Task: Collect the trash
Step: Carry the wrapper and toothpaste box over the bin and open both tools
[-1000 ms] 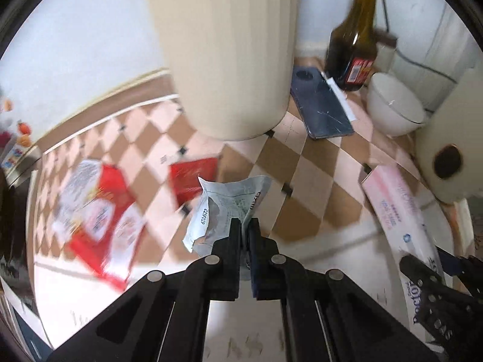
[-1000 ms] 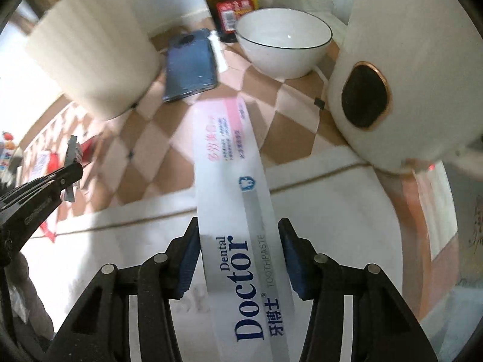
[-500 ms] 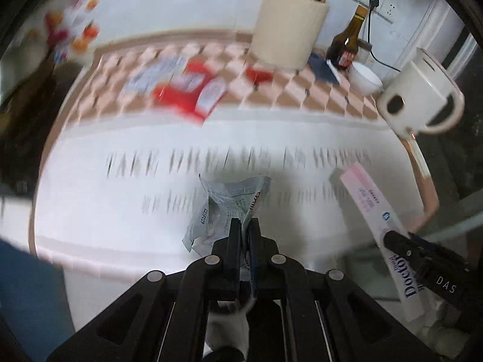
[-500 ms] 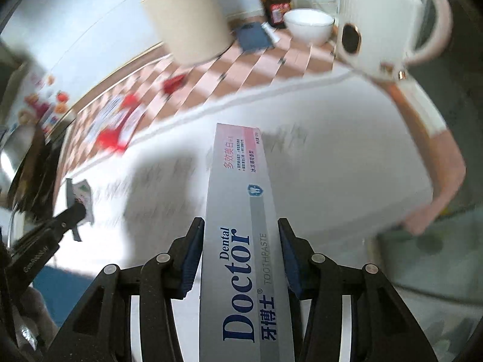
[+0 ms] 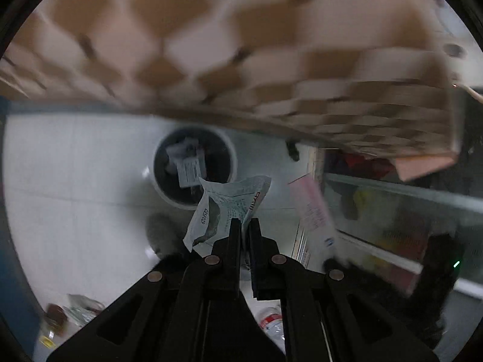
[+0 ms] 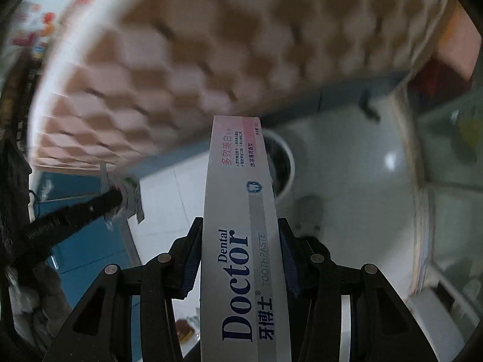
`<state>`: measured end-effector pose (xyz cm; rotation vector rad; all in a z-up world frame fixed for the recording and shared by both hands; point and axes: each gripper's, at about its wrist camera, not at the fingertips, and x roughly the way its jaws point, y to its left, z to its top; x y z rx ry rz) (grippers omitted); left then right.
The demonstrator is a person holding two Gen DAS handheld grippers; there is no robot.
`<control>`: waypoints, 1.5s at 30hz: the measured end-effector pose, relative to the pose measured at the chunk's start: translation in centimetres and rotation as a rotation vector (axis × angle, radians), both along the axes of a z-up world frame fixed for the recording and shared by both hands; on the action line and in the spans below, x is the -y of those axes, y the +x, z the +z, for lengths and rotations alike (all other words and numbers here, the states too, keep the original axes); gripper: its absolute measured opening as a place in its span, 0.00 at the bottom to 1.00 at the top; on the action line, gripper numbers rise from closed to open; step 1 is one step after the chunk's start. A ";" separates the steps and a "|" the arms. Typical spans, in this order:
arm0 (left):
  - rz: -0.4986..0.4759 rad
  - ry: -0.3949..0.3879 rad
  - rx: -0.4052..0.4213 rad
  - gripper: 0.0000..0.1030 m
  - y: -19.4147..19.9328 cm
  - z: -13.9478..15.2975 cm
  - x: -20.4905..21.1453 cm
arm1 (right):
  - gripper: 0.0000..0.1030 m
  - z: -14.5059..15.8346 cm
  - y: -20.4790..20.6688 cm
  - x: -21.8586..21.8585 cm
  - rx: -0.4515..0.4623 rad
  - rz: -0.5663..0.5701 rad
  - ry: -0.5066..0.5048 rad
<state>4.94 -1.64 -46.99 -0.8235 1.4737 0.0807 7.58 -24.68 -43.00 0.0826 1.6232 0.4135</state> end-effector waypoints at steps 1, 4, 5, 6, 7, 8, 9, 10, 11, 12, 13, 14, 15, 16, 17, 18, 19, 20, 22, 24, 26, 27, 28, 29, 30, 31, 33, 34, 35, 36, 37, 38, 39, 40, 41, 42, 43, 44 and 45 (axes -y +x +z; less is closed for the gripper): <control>0.011 -0.020 -0.018 0.03 0.6 -3.0 -0.1 | 0.48 -2.6 0.1 -0.1 -0.024 -0.004 -0.005; 0.018 -0.038 -0.068 0.03 2.9 -12.0 -0.1 | 0.48 -12.0 1.2 -0.7 -0.099 -0.026 -0.017; 0.011 -0.043 -0.081 0.03 3.6 -14.8 -0.1 | 0.48 -16.1 1.7 -1.1 -0.122 -0.033 -0.024; 0.004 -0.052 -0.095 0.03 4.4 -18.0 0.0 | 0.48 -18.8 2.2 -1.4 -0.138 -0.030 -0.027; -0.002 -0.053 -0.111 0.03 5.2 -20.9 0.0 | 0.48 -22.0 2.6 -1.9 -0.157 -0.024 -0.033; -0.008 -0.055 -0.125 0.03 5.3 -22.9 -0.1 | 0.48 -25.0 3.1 -2.2 -0.174 -0.027 -0.035; -0.020 -0.060 -0.147 0.03 5.6 -25.4 -0.2 | 0.48 -27.1 3.5 -2.6 -0.189 -0.019 -0.034; -0.028 -0.056 -0.173 0.03 5.8 -27.7 -0.3 | 0.48 -29.9 3.9 -3.2 -0.205 0.000 -0.045; -0.038 -0.050 -0.190 0.04 5.8 -29.1 -0.2 | 0.48 -32.3 4.3 -3.6 -0.214 0.012 -0.060; -0.052 -0.038 -0.209 0.07 5.5 -30.5 -0.6 | 0.48 -34.1 4.5 -4.0 -0.231 0.023 -0.065; -0.070 -0.012 -0.232 0.08 5.6 -31.6 -0.5 | 0.48 -35.7 4.7 -4.2 -0.248 0.030 -0.068; -0.098 0.022 -0.259 0.08 5.8 -32.6 -0.4 | 0.48 -37.3 5.0 -4.6 -0.259 0.035 -0.077; -0.120 0.045 -0.272 0.08 5.7 -33.1 -0.4 | 0.48 -38.5 5.3 -5.0 -0.268 0.049 -0.084; -0.131 0.071 -0.280 0.08 5.6 -33.3 -0.4 | 0.49 -39.6 5.5 -5.5 -0.280 0.065 -0.092; -0.132 0.082 -0.287 0.10 5.3 -33.2 -0.6 | 0.49 -40.2 5.5 -5.7 -0.283 0.068 -0.106; -0.119 0.084 -0.275 0.16 5.0 -32.8 -0.7 | 0.50 -40.3 5.8 -5.6 -0.283 0.070 -0.109; -0.099 0.084 -0.264 0.34 4.7 -32.4 -0.9 | 0.67 -40.3 5.9 -5.7 -0.281 0.070 -0.108; -0.087 0.092 -0.258 0.49 4.5 -32.1 -1.1 | 0.90 -39.9 5.9 -5.5 -0.269 0.066 -0.109; -0.071 0.135 -0.237 0.90 3.9 -30.9 -1.5 | 0.98 -39.0 6.0 -5.3 -0.241 0.064 -0.103; -0.064 0.175 -0.220 0.91 3.3 -29.5 -1.7 | 0.98 -37.5 6.0 -5.2 -0.201 0.066 -0.123; -0.061 0.204 -0.227 1.00 2.5 -28.5 -1.8 | 0.99 -36.2 6.1 -4.6 -0.168 0.064 -0.138; -0.060 0.214 -0.225 1.00 2.2 -28.3 -1.8 | 0.99 -35.6 6.0 -4.5 -0.147 0.070 -0.155; -0.060 0.222 -0.224 1.00 1.8 -27.7 -1.7 | 1.00 -35.0 5.9 -4.3 -0.124 0.079 -0.175; -0.059 0.229 -0.224 1.00 1.6 -27.6 -1.5 | 1.00 -34.6 5.8 -4.4 -0.110 0.085 -0.189; -0.062 0.240 -0.225 1.00 1.2 -27.2 -1.3 | 1.00 -34.1 5.6 -4.3 -0.092 0.093 -0.208; -0.067 0.248 -0.224 1.00 1.1 -27.0 -1.1 | 1.00 -33.8 5.5 -4.2 -0.083 0.099 -0.219; -0.073 0.285 -0.222 1.00 0.6 -26.1 -0.7 | 1.00 -33.5 5.3 -4.3 -0.070 0.111 -0.243; -0.076 0.304 -0.214 1.00 0.1 -25.4 -0.5 | 1.00 -33.3 5.1 -4.3 -0.060 0.116 -0.249; -0.075 0.315 -0.213 1.00 -0.2 -25.0 -0.3 | 1.00 -32.7 4.9 -4.4 -0.042 0.123 -0.259; -0.076 0.328 -0.214 1.00 -0.6 -24.3 -0.1 | 1.00 -32.6 5.1 -3.9 -0.032 0.130 -0.263; -0.075 0.337 -0.212 1.00 -1.1 -23.5 0.1 | 1.00 -32.0 4.8 -4.0 -0.021 0.134 -0.265; -0.071 0.342 -0.209 1.00 -1.5 -22.9 0.3 | 1.00 -31.5 4.7 -4.0 -0.013 0.138 -0.264; -0.069 0.351 -0.212 1.00 -1.9 -22.1 0.5 | 1.00 -30.8 4.5 -4.0 -0.003 0.141 -0.263; -0.069 0.360 -0.215 1.00 -2.3 -21.3 0.7 | 1.00 -30.1 4.3 -4.0 0.005 0.144 -0.259; -0.066 0.364 -0.213 1.00 -2.7 -20.4 0.8 | 1.00 -29.2 4.1 -3.9 0.010 0.148 -0.255; -0.061 0.366 -0.211 1.00 -3.1 -19.5 0.9 | 1.00 -28.5 3.8 -3.8 0.013 0.151 -0.251; -0.056 0.366 -0.209 1.00 -3.4 -18.4 1.0 | 1.00 -27.5 3.6 -3.9 0.019 0.152 -0.248; -0.049 0.366 -0.204 1.00 -3.8 -17.1 1.0 | 1.00 -26.3 3.2 -3.9 0.031 0.156 -0.250; -0.045 0.367 -0.200 1.00 -4.1 -16.1 1.2 | 1.00 -24.9 2.8 -4.0 0.043 0.164 -0.253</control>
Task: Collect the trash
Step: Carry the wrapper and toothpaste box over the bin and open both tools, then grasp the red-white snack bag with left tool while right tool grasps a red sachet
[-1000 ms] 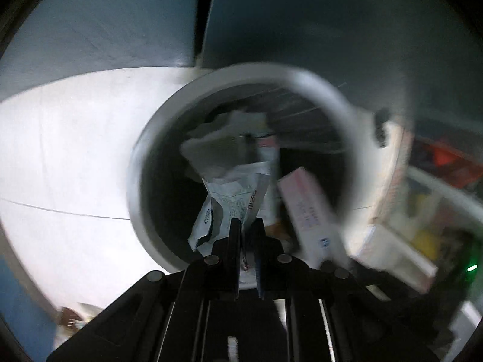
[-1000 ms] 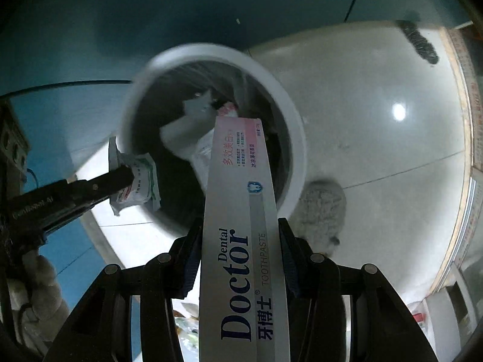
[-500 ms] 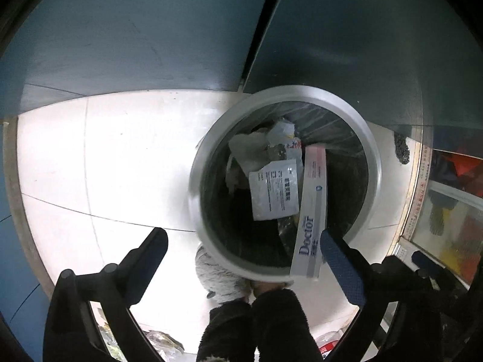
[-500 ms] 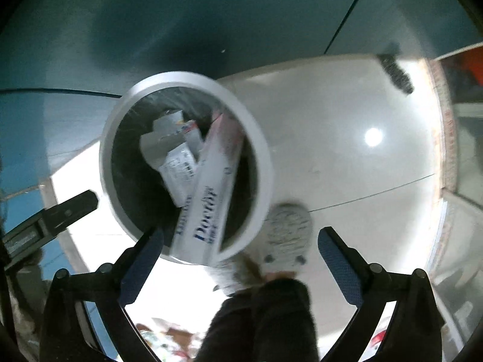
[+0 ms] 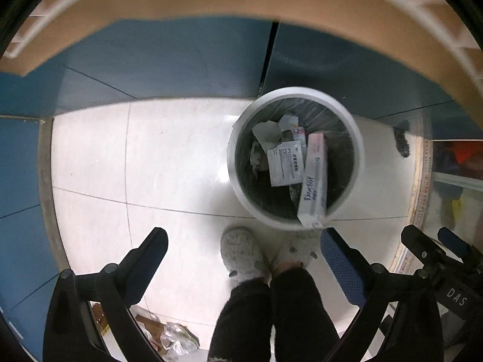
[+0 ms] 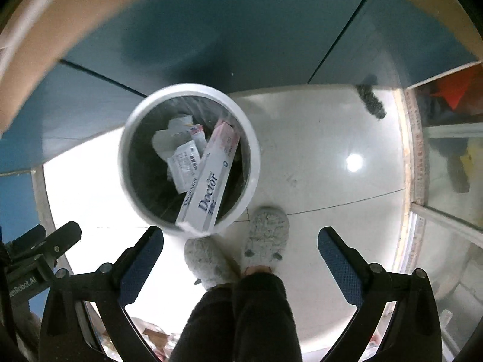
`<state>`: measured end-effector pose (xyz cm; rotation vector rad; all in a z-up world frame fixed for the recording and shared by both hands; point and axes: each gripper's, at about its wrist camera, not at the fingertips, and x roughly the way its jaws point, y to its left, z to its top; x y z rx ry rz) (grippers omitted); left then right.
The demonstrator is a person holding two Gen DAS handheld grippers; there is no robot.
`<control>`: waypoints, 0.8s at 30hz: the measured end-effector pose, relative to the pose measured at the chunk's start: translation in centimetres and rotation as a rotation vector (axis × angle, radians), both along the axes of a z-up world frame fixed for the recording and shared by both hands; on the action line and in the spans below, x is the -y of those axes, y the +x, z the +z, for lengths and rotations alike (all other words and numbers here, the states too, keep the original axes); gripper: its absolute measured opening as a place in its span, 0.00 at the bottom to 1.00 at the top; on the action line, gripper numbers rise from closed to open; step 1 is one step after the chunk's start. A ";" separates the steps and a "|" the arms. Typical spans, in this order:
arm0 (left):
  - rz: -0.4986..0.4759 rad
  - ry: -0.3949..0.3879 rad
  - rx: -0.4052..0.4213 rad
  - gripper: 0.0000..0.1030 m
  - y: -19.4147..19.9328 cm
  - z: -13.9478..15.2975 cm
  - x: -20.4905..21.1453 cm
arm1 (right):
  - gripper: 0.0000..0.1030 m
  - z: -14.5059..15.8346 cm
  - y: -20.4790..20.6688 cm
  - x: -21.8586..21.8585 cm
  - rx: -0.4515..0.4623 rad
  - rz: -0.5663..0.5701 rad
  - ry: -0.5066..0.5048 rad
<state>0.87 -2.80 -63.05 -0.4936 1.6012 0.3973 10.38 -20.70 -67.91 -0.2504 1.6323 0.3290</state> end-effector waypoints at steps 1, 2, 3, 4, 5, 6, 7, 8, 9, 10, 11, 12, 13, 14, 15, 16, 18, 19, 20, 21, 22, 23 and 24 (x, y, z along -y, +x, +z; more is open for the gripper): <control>0.001 0.004 0.006 1.00 -0.2 1.2 0.1 | 1.00 1.2 -0.3 0.0 0.007 0.006 0.000; 0.001 0.008 0.015 1.00 -0.4 2.6 0.2 | 1.00 3.0 -0.7 0.1 0.013 0.011 0.005; 0.002 0.010 0.024 1.00 -0.6 3.9 0.3 | 1.00 4.2 -1.0 0.2 0.017 0.014 0.008; 0.003 0.010 0.034 1.00 -0.7 5.3 0.4 | 1.00 5.6 -1.3 0.3 0.026 0.019 0.009; 0.002 0.013 0.047 1.00 -1.0 6.9 0.4 | 1.00 7.7 -1.6 0.4 0.039 0.027 0.012; 0.000 0.016 0.058 1.00 -1.1 8.3 0.5 | 1.00 9.1 -1.8 0.5 0.046 0.030 0.015; -0.002 0.018 0.071 1.00 -1.4 9.8 0.6 | 1.00 10.7 -2.1 0.6 0.055 0.033 0.020; -0.005 0.022 0.086 1.00 -1.6 11.3 0.7 | 1.00 12.9 -2.4 0.7 0.071 0.039 0.026; -0.008 0.032 0.099 1.00 -1.9 12.9 0.8 | 1.00 14.5 -2.6 0.7 0.082 0.043 0.029; -0.010 0.038 0.110 1.00 -2.2 14.1 1.0 | 1.00 16.0 -2.9 0.7 0.094 0.046 0.034; -0.016 0.042 0.122 1.00 -2.5 15.7 1.2 | 1.00 18.3 -3.3 0.8 0.110 0.053 0.041; -0.020 0.046 0.132 1.00 -2.9 17.2 1.3 | 1.00 19.8 -3.5 0.8 0.120 0.057 0.044; -0.025 0.046 0.142 1.00 -3.1 18.4 1.3 | 1.00 21.4 -3.7 0.9 0.129 0.063 0.049; -0.032 0.044 0.156 1.00 -3.5 20.0 1.4 | 1.00 23.6 -4.2 1.0 0.144 0.070 0.053; -0.039 0.048 0.165 1.00 -3.9 21.5 1.5 | 1.00 25.2 -4.6 1.0 0.154 0.076 0.057; -0.045 0.052 0.175 1.00 -4.2 22.6 1.7 | 1.00 26.6 -5.0 1.0 0.162 0.081 0.060; -0.054 0.060 0.199 1.00 -4.9 25.2 1.9 | 1.00 29.9 -5.9 1.2 0.179 0.092 0.068; -0.055 0.066 0.212 1.00 -5.2 26.5 2.0 | 1.00 31.5 -6.4 1.3 0.186 0.096 0.071; -0.054 0.074 0.225 1.00 -5.7 28.1 2.0 | 1.00 33.1 -6.9 1.4 0.192 0.100 0.074; -0.054 0.081 0.231 1.00 -6.0 29.2 2.1 | 1.00 34.1 -7.4 1.6 0.197 0.105 0.077; -0.055 0.090 0.238 1.00 -6.2 30.0 2.0 | 1.00 35.6 -7.8 1.7 0.204 0.111 0.081; -0.059 0.102 0.246 1.00 -6.4 31.1 2.1 | 1.00 37.0 -8.3 1.8 0.210 0.112 0.088; -0.066 0.115 0.258 1.00 -6.5 32.3 2.2 | 1.00 38.0 -8.6 1.9 0.212 0.112 0.097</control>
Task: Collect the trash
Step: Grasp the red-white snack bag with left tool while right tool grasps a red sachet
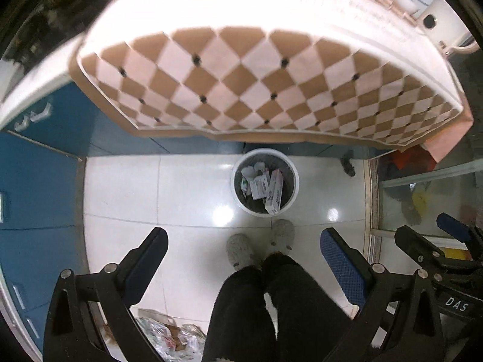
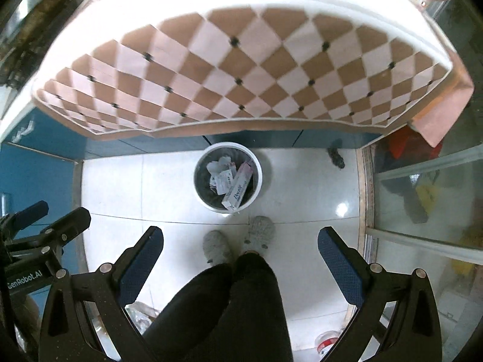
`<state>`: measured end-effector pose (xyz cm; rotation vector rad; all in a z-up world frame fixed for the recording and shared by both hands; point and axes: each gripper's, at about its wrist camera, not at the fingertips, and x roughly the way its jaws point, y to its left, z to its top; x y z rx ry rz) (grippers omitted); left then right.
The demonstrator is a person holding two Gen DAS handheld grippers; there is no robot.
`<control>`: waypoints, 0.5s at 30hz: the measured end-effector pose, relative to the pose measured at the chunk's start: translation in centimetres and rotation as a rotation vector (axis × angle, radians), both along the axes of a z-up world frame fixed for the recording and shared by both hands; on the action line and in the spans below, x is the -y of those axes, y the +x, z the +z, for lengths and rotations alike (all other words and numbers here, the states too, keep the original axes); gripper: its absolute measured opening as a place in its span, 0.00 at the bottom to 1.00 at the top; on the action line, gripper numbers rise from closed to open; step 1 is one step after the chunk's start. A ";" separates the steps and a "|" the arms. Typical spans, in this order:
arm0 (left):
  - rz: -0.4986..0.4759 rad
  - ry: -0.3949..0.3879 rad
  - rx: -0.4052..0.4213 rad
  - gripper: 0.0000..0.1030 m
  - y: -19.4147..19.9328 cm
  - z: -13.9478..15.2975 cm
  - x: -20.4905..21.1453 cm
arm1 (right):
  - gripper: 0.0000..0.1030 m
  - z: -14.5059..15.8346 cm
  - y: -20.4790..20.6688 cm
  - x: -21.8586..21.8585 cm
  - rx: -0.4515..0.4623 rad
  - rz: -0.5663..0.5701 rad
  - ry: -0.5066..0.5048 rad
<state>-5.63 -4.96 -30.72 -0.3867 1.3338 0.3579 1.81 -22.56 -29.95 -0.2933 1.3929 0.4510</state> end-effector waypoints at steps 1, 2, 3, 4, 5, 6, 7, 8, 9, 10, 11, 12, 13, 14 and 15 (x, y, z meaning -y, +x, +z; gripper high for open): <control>-0.004 0.014 0.016 1.00 -0.1 1.3 0.0 | 1.00 1.4 -0.3 0.1 0.003 0.002 0.015; -0.005 0.026 0.030 1.00 0.0 2.3 0.0 | 1.00 2.4 -0.5 0.1 0.007 0.001 0.026; -0.007 0.044 0.050 1.00 0.3 3.5 0.0 | 1.00 3.7 -0.6 0.2 0.012 -0.003 0.044; -0.008 0.064 0.074 1.00 0.7 4.7 -0.1 | 1.00 5.1 -0.6 0.3 0.016 -0.010 0.069; -0.009 0.080 0.092 1.00 1.1 5.5 -0.3 | 1.00 6.3 -0.4 0.4 0.020 -0.020 0.095; -0.011 0.107 0.115 1.00 1.8 6.7 -0.5 | 1.00 7.1 -0.2 0.4 0.023 -0.028 0.116; -0.008 0.137 0.136 1.00 2.6 7.7 -0.8 | 1.00 8.1 0.3 0.3 0.029 -0.037 0.142; -0.005 0.159 0.151 1.00 3.2 8.6 -1.2 | 1.00 9.1 0.9 0.2 0.040 -0.048 0.165; 0.000 0.180 0.167 1.00 4.0 9.3 -1.5 | 1.00 10.0 1.7 0.0 0.048 -0.057 0.185; 0.012 0.203 0.184 1.00 5.4 10.1 -2.2 | 1.00 10.9 2.8 -0.1 0.060 -0.069 0.210; 0.024 0.216 0.192 1.00 6.2 10.5 -3.0 | 1.00 11.7 4.1 -0.2 0.073 -0.080 0.224; 0.039 0.225 0.198 1.00 7.4 10.8 -3.7 | 1.00 12.2 5.2 -0.4 0.078 -0.090 0.236; 0.056 0.228 0.202 1.00 8.8 11.0 -4.5 | 1.00 12.8 6.8 -0.6 0.081 -0.107 0.256; 0.078 0.228 0.200 1.00 10.5 11.0 -5.6 | 1.00 13.3 8.6 -0.8 0.088 -0.121 0.271; 0.101 0.228 0.195 1.00 12.3 10.9 -6.7 | 1.00 13.4 10.0 -1.1 0.093 -0.128 0.277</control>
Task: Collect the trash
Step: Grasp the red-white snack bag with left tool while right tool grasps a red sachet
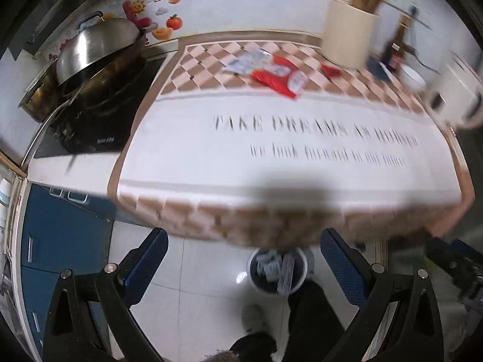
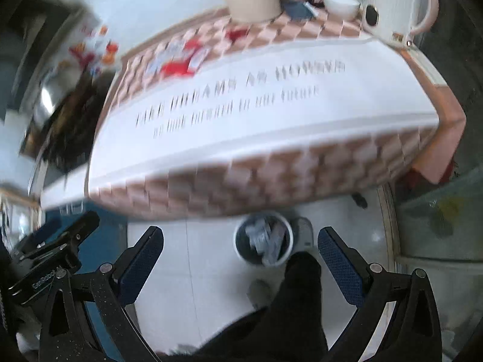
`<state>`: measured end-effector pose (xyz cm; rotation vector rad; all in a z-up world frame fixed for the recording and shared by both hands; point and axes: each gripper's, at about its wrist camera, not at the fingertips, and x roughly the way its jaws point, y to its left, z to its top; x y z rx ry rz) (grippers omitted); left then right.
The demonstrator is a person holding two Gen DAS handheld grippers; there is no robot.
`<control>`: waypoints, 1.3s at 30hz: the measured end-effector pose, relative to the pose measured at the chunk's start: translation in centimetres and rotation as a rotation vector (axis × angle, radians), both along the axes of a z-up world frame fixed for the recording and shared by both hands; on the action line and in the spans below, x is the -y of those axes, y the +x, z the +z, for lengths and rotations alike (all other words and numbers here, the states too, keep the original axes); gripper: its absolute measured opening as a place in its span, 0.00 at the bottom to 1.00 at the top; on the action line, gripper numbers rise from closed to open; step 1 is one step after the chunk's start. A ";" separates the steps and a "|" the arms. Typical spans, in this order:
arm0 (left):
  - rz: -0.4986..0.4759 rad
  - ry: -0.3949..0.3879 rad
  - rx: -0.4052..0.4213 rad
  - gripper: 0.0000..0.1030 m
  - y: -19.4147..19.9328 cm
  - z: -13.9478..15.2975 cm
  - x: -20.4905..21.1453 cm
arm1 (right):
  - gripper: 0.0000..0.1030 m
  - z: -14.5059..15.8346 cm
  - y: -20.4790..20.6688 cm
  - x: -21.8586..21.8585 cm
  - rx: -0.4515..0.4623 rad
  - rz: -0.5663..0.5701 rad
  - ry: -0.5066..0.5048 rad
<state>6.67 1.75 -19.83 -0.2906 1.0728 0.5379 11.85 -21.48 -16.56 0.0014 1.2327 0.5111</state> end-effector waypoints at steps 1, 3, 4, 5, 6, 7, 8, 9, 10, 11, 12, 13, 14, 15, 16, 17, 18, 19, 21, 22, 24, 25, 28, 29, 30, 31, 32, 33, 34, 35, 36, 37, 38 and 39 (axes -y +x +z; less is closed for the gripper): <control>0.024 -0.006 -0.003 1.00 1.5 0.0 -1.1 | 1.00 0.3 2.2 -0.5 0.003 -0.008 0.011; 0.084 -0.038 -0.019 1.00 5.3 -0.5 -4.0 | 1.00 0.3 6.5 -1.9 0.006 -0.018 0.025; 0.117 -0.055 -0.029 1.00 7.2 -0.9 -5.4 | 1.00 0.2 9.2 -2.9 0.008 -0.018 0.025; 0.151 -0.082 -0.030 1.00 9.0 -1.3 -7.1 | 1.00 -0.1 11.9 -4.1 0.005 -0.018 0.027; 0.187 -0.109 -0.035 1.00 10.8 -1.8 -8.9 | 1.00 -0.5 14.2 -5.2 0.002 -0.017 0.026; 0.215 -0.132 -0.042 1.00 12.2 -2.3 -10.1 | 1.00 -0.9 16.6 -6.3 0.000 -0.012 0.024; 0.252 -0.169 -0.049 1.00 14.1 -3.2 -11.8 | 1.00 -1.4 20.0 -8.1 0.003 -0.005 0.021; 0.280 -0.201 -0.054 1.00 15.5 -4.0 -13.1 | 1.00 -2.0 22.3 -9.3 0.006 -0.002 0.016; 0.306 -0.233 -0.059 0.99 16.6 -4.8 -14.4 | 1.00 -2.7 25.2 -11.1 0.007 0.003 0.008; 0.333 -0.279 -0.065 0.99 18.2 -5.8 -15.7 | 0.97 -3.6 27.9 -13.1 0.006 0.011 0.002; 0.355 -0.315 -0.059 0.99 19.4 -6.7 -16.7 | 0.95 -4.3 29.8 -14.4 0.007 0.018 -0.003; 0.376 -0.344 -0.053 0.99 20.6 -7.5 -17.7 | 0.91 -5.0 31.9 -15.9 0.008 0.029 -0.012; 0.398 -0.378 -0.046 0.99 21.9 -8.5 -18.8 | 0.88 -6.0 34.6 -18.0 0.007 0.044 -0.027; 0.415 -0.403 -0.041 0.99 22.8 -9.2 -19.5 | 0.87 -6.8 36.2 -19.3 0.006 0.054 -0.033; 0.431 -0.428 -0.034 0.99 23.7 -10.0 -20.3 | 0.86 -7.7 37.9 -20.9 0.005 0.069 -0.041; 0.445 -0.450 -0.033 0.99 24.7 -10.9 -21.0 | 0.82 -8.6 39.4 -22.4 0.008 0.083 -0.054; 0.458 -0.466 -0.038 0.99 25.6 -11.7 -21.6 | 0.79 -9.3 40.5 -23.4 0.010 0.093 -0.063; 0.474 -0.425 -0.041 0.99 26.3 -11.6 -21.9 | 0.74 -10.2 41.6 -24.6 0.008 0.108 -0.075; 0.456 -0.379 -0.039 0.89 27.7 -11.3 -22.2 | 0.64 -11.4 42.8 -26.2 0.008 0.132 -0.095; 0.459 -0.325 -0.060 0.72 28.4 -11.0 -22.3 | 0.49 -11.2 43.0 -27.1 0.059 0.157 -0.105; 0.440 -0.274 -0.059 0.48 29.1 -10.4 -22.1 | 0.35 -11.3 43.2 -28.2 0.079 0.184 -0.128; 0.429 -0.255 -0.061 0.24 29.4 -10.1 -21.9 | 0.32 -11.3 43.4 -28.5 0.081 0.187 -0.127; 0.387 -0.191 -0.038 0.08 28.9 -8.3 -21.3 | 0.20 -11.2 43.6 -28.5 0.087 0.183 -0.113; 0.374 -0.157 -0.032 0.07 28.5 -7.4 -21.0 | 0.16 -11.2 43.6 -28.1 0.080 0.178 -0.099; 0.353 -0.123 -0.017 0.07 27.9 -6.3 -20.6 | 0.15 -11.1 43.7 -27.6 0.066 0.169 -0.078; 0.333 -0.097 -0.003 0.06 27.2 -5.2 -20.1 | 0.13 -10.9 43.7 -27.0 0.054 0.161 -0.066; 0.317 -0.072 0.010 0.06 26.5 -4.2 -19.6 | 0.12 -10.5 43.5 -26.5 0.051 0.156 -0.058; 0.300 -0.044 0.026 0.05 25.6 -2.9 -19.1 | 0.11 -10.2 43.3 -26.2 0.052 0.153 -0.052; 0.285 -0.022 0.037 0.05 25.4 -2.0 -18.7 | 0.11 -9.7 42.9 -25.7 0.054 0.148 -0.041; 0.267 0.002 0.050 0.05 24.7 -1.0 -18.1 | 0.11 -9.1 42.3 -25.1 0.056 0.142 -0.029; 0.252 0.017 0.060 0.05 24.6 -0.2 -17.6 | 0.11 -8.6 41.4 -24.5 0.059 0.137 -0.019; 0.227 0.033 0.075 0.05 23.0 1.0 -16.9 | 0.10 -8.0 40.6 -23.8 0.062 0.130 -0.008; 0.213 0.045 0.083 0.05 22.4 1.8 -16.8 | 0.10 -7.3 39.7 -23.2 0.065 0.122 0.007; 0.198 0.052 0.098 0.05 20.9 2.7 -16.3 | 0.10 -6.9 38.7 -22.6 0.066 0.117 0.018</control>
